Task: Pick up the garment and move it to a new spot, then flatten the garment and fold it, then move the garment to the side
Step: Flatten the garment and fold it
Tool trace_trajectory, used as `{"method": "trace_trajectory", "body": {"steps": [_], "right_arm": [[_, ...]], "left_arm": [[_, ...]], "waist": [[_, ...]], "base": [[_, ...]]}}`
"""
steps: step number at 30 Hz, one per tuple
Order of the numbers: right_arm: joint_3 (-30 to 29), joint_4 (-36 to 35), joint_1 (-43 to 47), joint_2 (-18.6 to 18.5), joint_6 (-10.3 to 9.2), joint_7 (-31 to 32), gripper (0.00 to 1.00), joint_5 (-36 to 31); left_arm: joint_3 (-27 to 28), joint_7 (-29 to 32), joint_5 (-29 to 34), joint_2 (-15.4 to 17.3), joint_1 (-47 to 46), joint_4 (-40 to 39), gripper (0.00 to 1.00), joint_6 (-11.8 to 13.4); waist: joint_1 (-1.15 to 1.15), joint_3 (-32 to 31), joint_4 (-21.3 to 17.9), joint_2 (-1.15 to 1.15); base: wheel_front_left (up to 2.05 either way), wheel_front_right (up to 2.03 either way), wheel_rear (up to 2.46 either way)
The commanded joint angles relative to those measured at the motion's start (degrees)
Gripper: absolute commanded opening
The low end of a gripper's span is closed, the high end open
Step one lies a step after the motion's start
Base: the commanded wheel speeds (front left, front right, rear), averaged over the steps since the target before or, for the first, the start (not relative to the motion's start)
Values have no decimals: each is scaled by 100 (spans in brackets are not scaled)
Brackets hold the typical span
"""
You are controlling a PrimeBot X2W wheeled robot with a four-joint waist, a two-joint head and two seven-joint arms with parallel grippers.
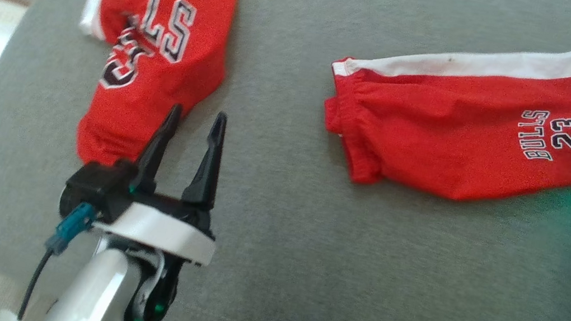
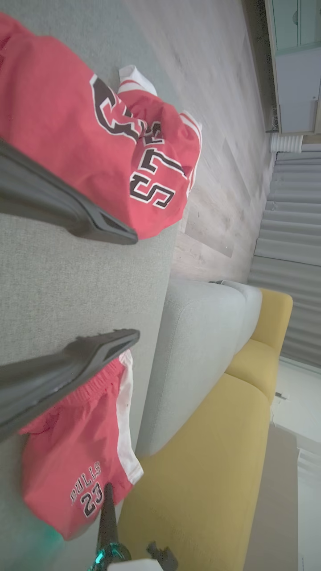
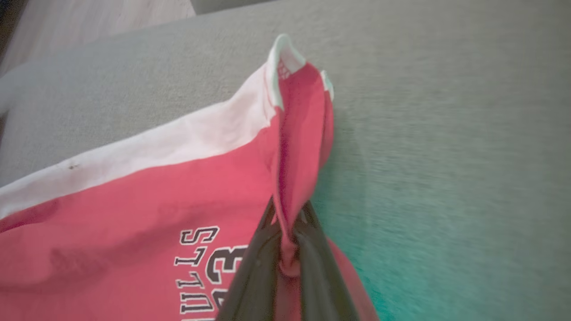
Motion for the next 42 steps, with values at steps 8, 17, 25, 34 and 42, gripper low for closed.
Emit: {"method": "trace_trajectory", "body": {"steps": [8,17,25,34,42], "right_arm": [[-37,105,346,-348,44,-674,0,-40],[31,-33,277,-175,44,-1084,0,-151],[342,-266,27,658,44,-1287,0,-474],[414,411,163,1501,44,-996,0,-351],[436,143,338,1638,44,-1051,100,-229]], "left_arm": [[535,-35,228,-93,300,93,100,-303],[593,-35,279,-140,365,263,100,-458],[597,-35,183,-151,472,369,100,-467],[513,-35,56,-152,449,429,100,-439],[631,-35,27,-153,487,467,100,-376]], "waist": [[0,-661,-888,0],[0,-841,-909,0],[0,-1034,-587,0],[0,-1028,-257,0],[0,-1106,-337,0]], "base": [[0,0,0],[0,0,0],[0,0,0],[0,0,0],[0,0,0]]}}
